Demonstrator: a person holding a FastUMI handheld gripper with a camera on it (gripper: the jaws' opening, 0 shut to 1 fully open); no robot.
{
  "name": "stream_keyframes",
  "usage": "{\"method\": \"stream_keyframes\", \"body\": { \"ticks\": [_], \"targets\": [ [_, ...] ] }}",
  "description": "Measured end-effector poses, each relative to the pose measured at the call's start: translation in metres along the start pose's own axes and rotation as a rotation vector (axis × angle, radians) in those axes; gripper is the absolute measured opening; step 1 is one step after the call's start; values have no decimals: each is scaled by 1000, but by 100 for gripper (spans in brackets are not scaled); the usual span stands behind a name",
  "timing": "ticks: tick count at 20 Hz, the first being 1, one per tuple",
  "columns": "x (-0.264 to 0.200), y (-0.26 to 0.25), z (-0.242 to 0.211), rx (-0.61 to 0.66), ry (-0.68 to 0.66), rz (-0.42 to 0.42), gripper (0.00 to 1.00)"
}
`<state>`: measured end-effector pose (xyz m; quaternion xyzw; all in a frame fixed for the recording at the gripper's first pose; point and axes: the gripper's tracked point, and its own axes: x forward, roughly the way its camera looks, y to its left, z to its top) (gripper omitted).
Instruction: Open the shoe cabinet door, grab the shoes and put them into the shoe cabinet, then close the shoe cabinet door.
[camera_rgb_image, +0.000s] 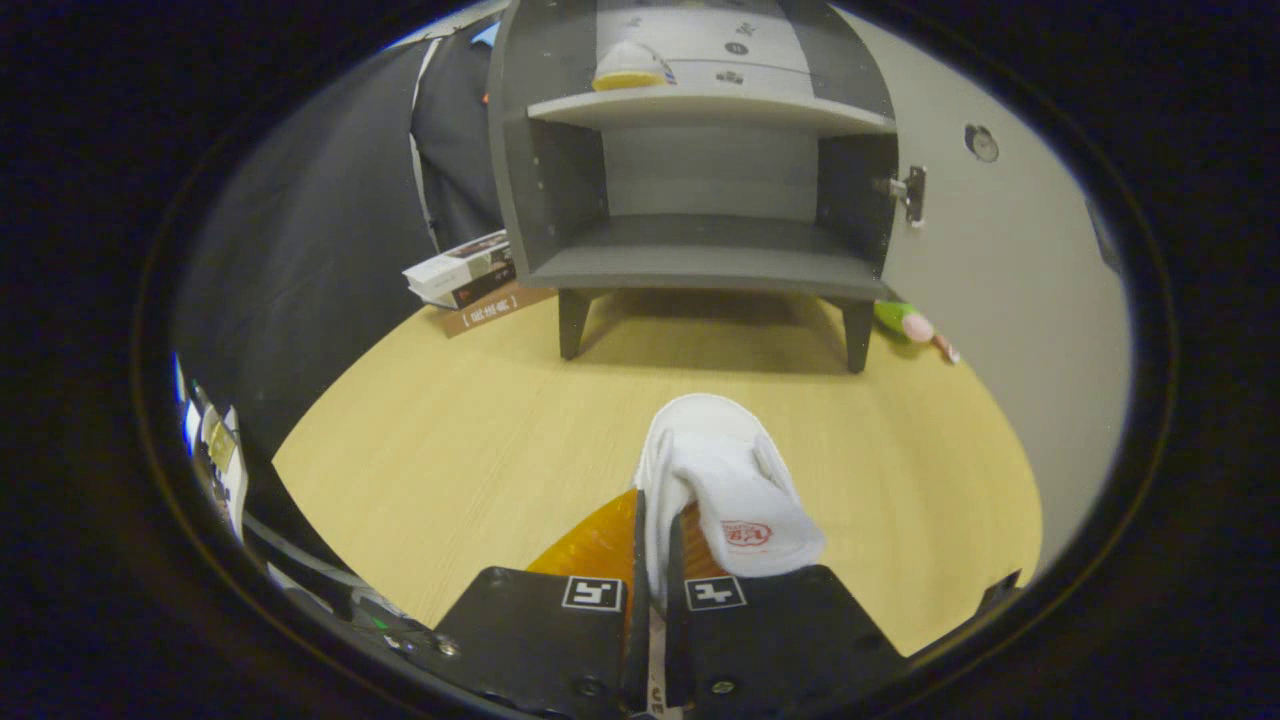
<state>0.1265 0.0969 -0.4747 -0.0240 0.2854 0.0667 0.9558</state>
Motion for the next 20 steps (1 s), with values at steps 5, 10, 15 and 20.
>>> {"method": "stream_keyframes", "body": {
  "ticks": [5, 10, 15, 20],
  "targets": [
    [-44, -13, 82, 35, -101, -18, 10],
    [-75, -18, 171, 8, -222, -44, 10],
    [-76, -26, 267, -4, -319, -70, 10],
    [-55, -36, 358, 6, -397, -97, 10]
  ]
}}
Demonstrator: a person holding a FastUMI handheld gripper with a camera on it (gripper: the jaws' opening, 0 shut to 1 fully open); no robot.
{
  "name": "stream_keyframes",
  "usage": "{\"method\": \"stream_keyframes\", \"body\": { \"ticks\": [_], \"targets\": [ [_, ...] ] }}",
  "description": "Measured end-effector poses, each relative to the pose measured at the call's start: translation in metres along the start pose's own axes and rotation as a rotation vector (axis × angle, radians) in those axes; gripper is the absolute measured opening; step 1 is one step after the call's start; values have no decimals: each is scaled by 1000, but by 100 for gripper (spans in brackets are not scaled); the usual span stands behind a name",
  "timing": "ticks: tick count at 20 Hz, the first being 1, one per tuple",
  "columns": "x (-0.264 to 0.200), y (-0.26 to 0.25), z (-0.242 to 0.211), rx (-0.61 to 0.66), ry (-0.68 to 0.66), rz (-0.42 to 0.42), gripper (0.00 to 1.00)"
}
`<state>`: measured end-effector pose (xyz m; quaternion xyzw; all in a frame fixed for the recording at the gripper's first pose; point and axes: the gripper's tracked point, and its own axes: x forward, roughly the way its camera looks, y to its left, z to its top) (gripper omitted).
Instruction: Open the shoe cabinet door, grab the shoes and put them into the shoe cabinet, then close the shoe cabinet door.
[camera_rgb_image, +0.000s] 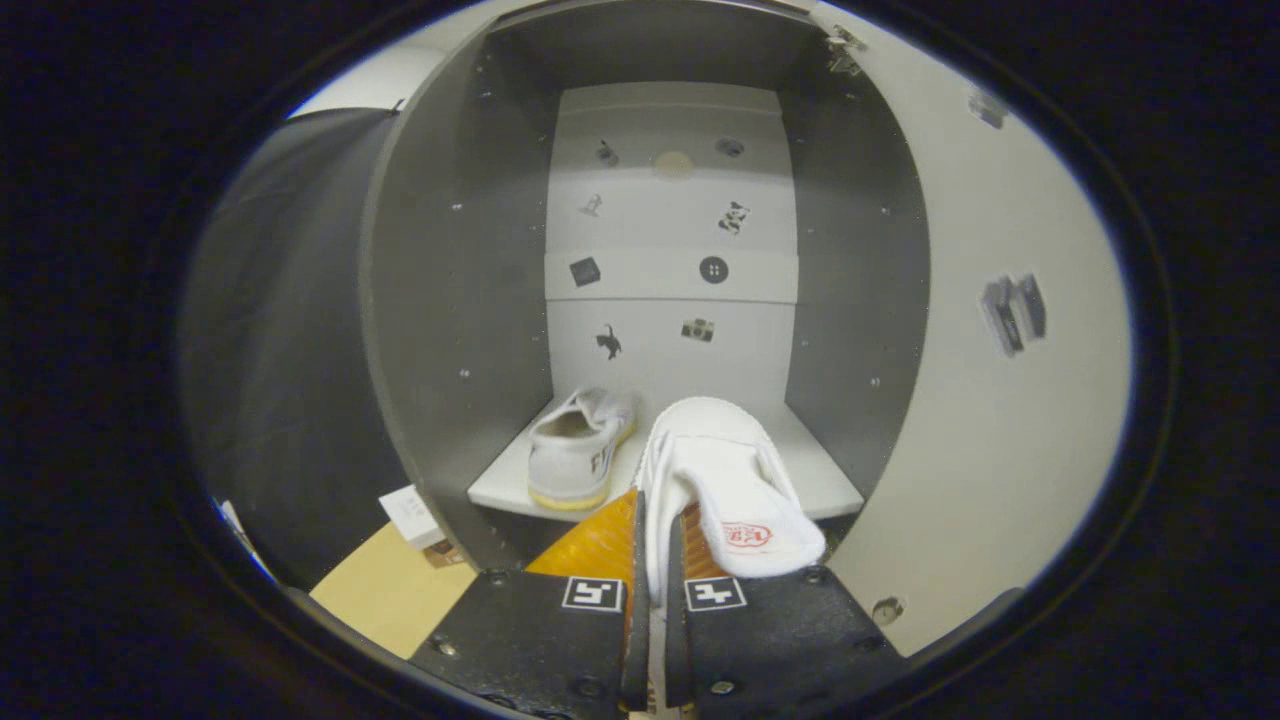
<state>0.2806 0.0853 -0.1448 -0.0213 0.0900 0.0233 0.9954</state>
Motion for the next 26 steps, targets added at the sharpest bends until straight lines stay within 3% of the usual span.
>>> {"method": "stream_keyframes", "body": {
  "ticks": [5, 9, 16, 23, 26],
  "targets": [
    [64, 0, 49, -25, -28, -26, 10],
    [112, -3, 60, -49, -12, -41, 10],
    [162, -11, 46, -54, 71, -67, 9],
    [197, -5, 9, 20, 299, -29, 10],
    [197, -5, 10, 0, 310, -54, 10]
  ]
}}
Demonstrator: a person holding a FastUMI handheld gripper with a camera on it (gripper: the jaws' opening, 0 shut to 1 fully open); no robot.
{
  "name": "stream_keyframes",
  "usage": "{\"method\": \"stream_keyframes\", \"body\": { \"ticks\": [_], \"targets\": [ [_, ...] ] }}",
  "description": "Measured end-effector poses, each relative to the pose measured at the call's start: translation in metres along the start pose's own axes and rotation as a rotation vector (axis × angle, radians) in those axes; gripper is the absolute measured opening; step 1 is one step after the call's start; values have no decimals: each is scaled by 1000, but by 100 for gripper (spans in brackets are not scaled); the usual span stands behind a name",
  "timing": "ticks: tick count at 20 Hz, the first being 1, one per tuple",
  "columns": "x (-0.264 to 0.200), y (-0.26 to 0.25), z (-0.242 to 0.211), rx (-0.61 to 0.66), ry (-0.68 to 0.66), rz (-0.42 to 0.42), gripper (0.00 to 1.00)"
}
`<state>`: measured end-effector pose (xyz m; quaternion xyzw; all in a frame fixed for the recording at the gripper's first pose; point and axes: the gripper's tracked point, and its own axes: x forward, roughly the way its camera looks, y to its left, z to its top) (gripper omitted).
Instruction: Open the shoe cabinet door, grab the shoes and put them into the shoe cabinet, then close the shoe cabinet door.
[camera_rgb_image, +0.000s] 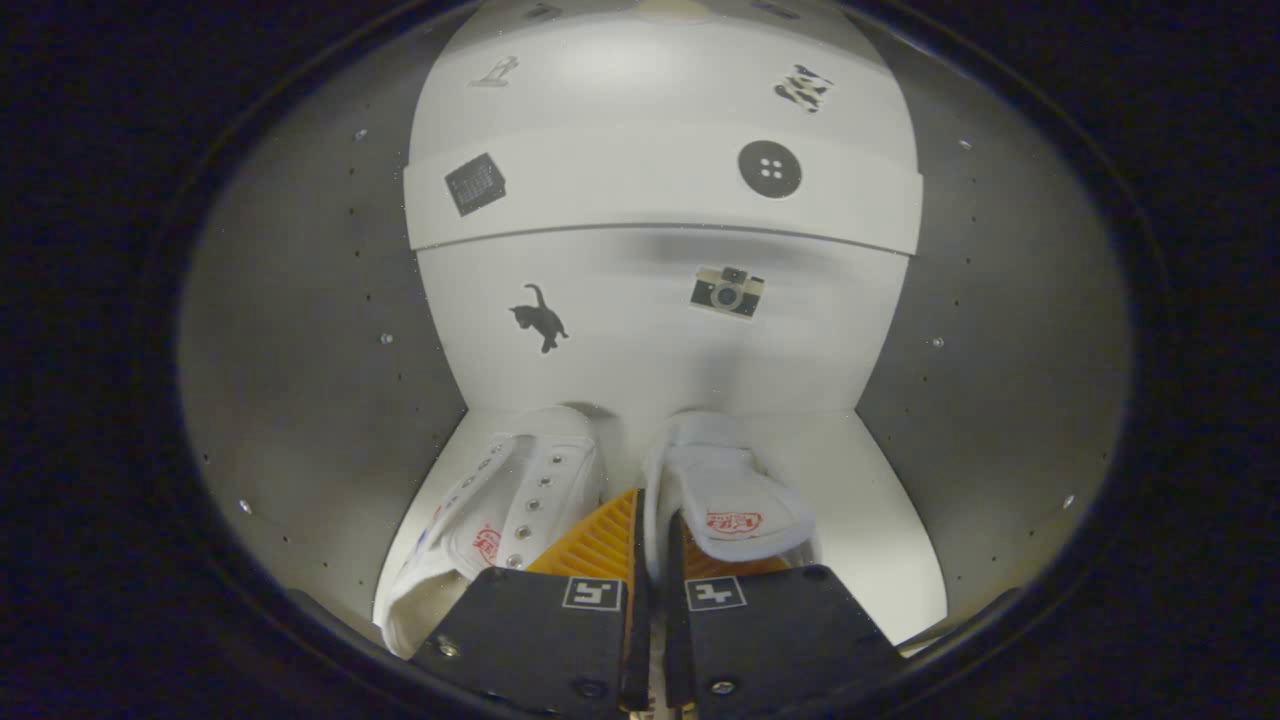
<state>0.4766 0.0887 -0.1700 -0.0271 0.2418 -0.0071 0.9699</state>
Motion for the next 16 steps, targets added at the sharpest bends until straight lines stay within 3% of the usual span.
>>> {"method": "stream_keyframes", "body": {
  "ticks": [9, 11, 14, 16],
  "targets": [
    [-4, -7, -2, -10, -8, -49, 18],
    [-15, -13, 5, -17, -61, -80, 28],
    [-33, -5, 5, -6, -104, -61, 55],
    [-45, -10, 5, -5, -141, -92, 65]
  ]
}}
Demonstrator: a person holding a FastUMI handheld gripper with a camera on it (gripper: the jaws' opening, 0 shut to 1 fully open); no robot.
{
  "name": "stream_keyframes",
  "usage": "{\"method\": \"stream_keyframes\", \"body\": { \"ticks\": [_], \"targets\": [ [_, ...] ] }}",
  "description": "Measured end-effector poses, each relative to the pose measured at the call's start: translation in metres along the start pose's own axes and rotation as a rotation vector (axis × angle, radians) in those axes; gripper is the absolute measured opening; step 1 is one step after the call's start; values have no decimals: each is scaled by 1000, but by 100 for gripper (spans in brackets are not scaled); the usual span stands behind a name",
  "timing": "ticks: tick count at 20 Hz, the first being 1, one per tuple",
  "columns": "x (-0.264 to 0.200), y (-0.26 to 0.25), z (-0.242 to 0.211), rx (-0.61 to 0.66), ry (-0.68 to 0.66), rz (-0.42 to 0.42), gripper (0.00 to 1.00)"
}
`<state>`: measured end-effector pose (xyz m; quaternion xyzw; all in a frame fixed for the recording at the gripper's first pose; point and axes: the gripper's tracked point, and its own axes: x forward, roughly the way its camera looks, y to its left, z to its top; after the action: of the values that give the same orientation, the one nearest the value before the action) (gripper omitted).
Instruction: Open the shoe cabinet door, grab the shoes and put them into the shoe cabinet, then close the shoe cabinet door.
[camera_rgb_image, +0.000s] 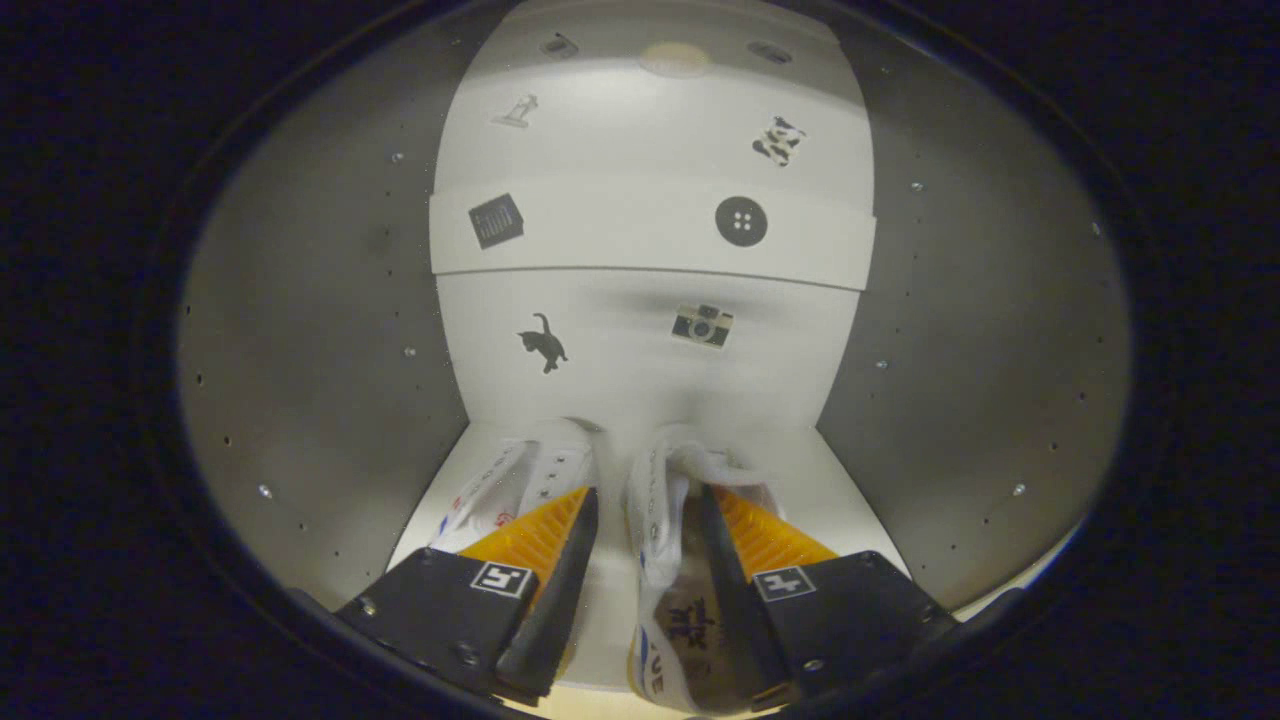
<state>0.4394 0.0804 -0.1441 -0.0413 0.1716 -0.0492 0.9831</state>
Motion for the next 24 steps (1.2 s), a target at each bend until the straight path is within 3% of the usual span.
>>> {"method": "stream_keyframes", "body": {
  "ticks": [1, 4, 8, 18, 24],
  "targets": [
    [-11, -2, 6, -7, -23, -13, 69],
    [-39, -5, 16, -10, -91, -16, 71],
    [-88, -13, 18, 9, -147, -6, 99],
    [-286, -17, -28, -42, -322, 86, 100],
    [-401, -47, -81, 53, -369, 117, 99]
  ]
}}
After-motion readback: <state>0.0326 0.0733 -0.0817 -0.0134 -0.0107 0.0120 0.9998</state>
